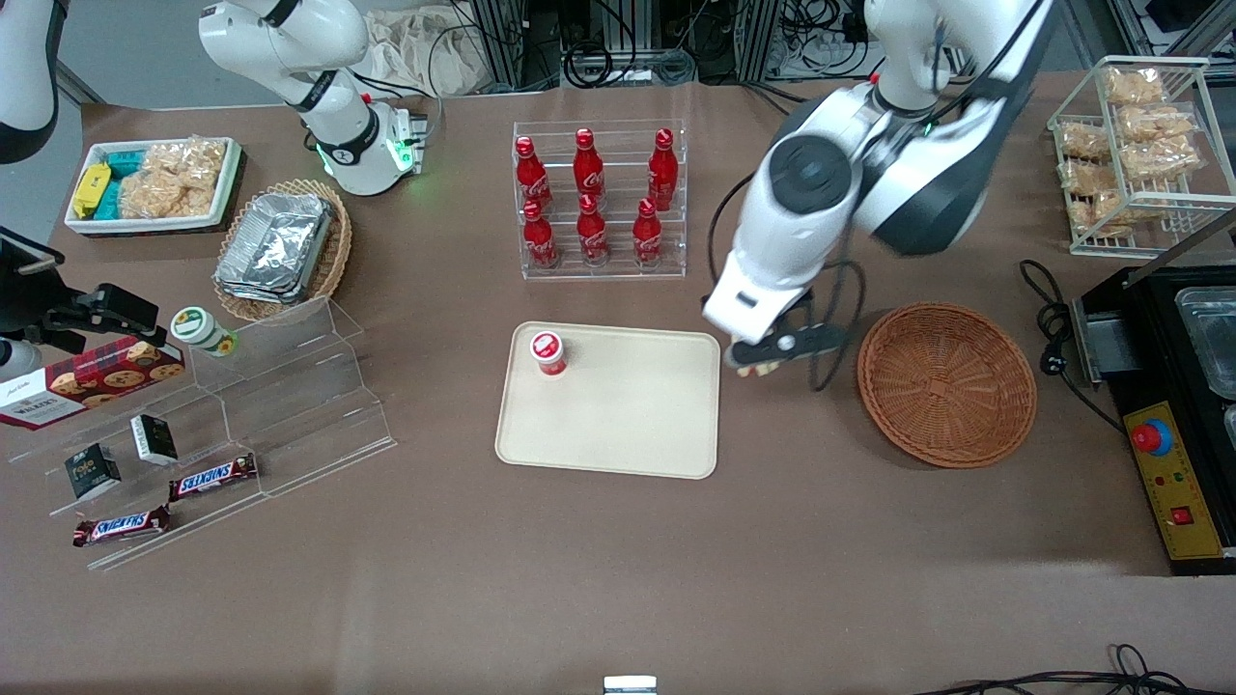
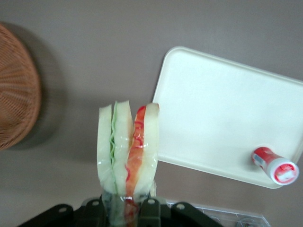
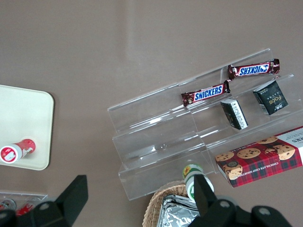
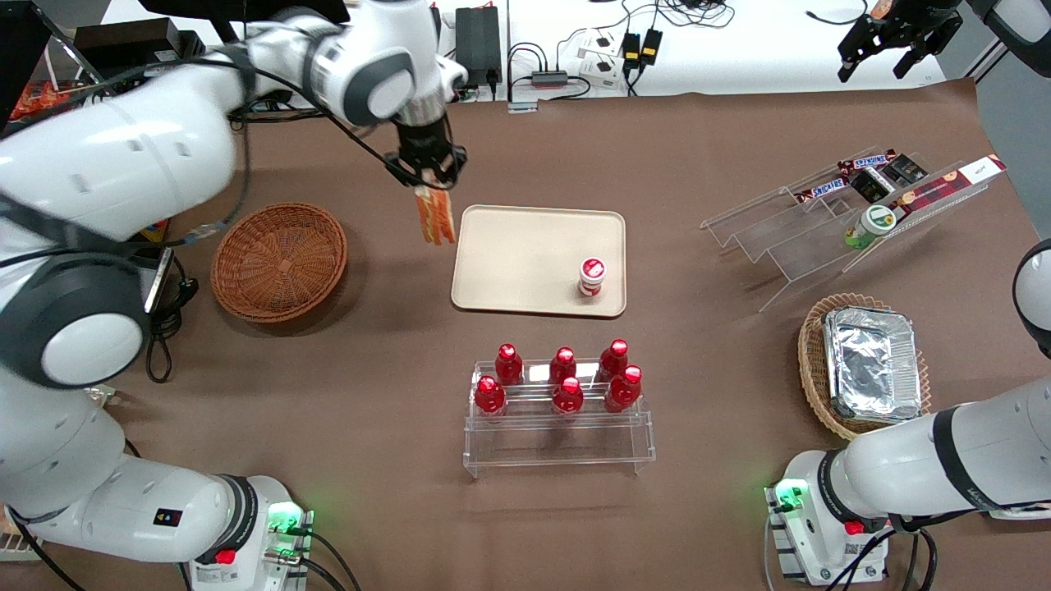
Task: Place sandwich from basket to tray
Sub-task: 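Carry the sandwich with the left gripper over the cream tray, then lower the sandwich onto the tray and open the left gripper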
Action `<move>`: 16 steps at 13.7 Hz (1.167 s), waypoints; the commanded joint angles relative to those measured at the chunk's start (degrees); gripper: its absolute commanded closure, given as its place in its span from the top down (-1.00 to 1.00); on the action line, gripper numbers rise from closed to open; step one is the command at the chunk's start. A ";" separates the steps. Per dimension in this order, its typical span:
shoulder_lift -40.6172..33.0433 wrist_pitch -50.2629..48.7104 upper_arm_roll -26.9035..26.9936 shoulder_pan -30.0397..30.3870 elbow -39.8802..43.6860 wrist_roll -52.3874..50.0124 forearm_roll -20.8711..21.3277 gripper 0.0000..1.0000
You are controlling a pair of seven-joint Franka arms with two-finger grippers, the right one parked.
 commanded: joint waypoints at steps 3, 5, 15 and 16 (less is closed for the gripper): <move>14.02 9.45 0.13 -2.90 3.34 -4.74 7.37 -0.49; 17.80 10.26 0.22 -3.78 5.18 -5.10 9.23 -0.48; 23.62 10.35 0.49 -5.63 10.11 -8.78 12.92 0.21; 23.10 10.35 0.49 -5.46 10.11 -9.83 12.92 0.41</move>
